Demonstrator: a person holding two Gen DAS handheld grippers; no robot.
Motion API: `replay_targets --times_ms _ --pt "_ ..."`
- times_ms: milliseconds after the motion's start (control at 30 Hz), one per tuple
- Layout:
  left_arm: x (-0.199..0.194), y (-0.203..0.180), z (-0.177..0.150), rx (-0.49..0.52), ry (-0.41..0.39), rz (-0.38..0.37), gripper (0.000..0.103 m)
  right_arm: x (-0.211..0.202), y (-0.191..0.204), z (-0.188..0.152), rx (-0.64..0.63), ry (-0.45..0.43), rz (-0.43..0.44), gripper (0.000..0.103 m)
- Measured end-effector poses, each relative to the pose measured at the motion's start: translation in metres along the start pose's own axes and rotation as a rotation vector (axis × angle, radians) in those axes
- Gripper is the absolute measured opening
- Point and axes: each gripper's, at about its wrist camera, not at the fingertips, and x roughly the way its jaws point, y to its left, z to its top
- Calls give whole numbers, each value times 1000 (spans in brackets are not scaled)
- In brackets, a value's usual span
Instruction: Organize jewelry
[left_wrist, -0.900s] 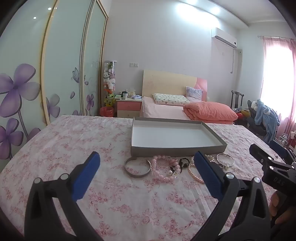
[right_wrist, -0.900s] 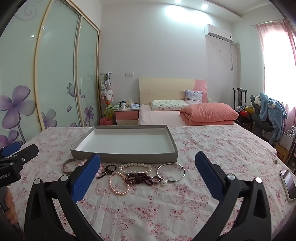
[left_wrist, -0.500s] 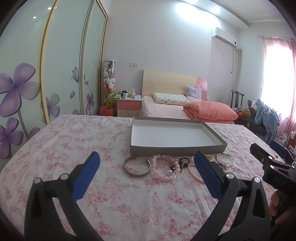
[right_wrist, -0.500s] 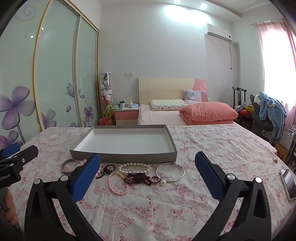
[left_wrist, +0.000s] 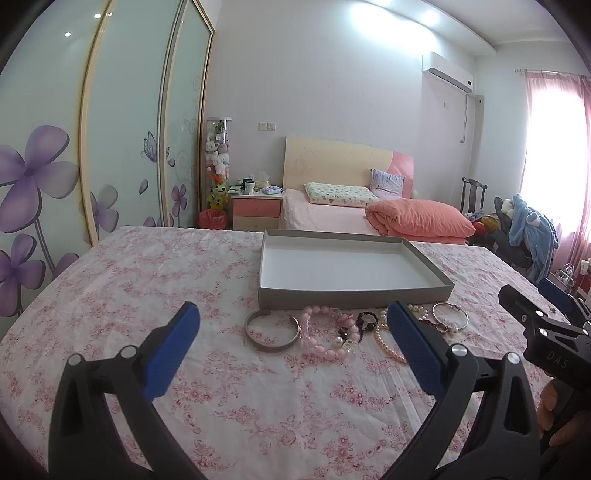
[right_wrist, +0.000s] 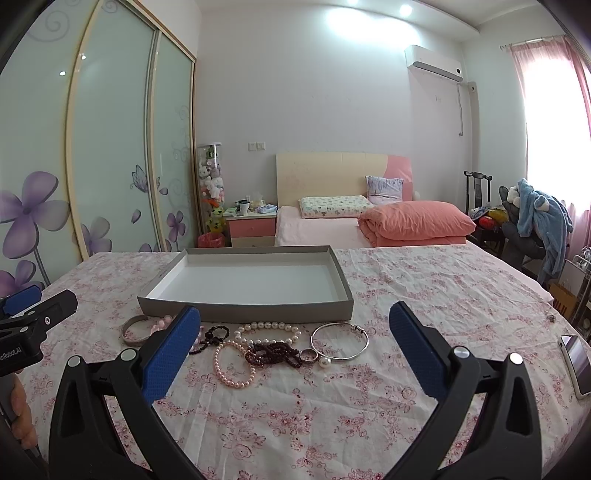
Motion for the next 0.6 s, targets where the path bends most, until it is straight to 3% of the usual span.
replay_targets --times_ms 600 --pt "1 0 0 1 4 1 99 0 0 0 1 2 1 101"
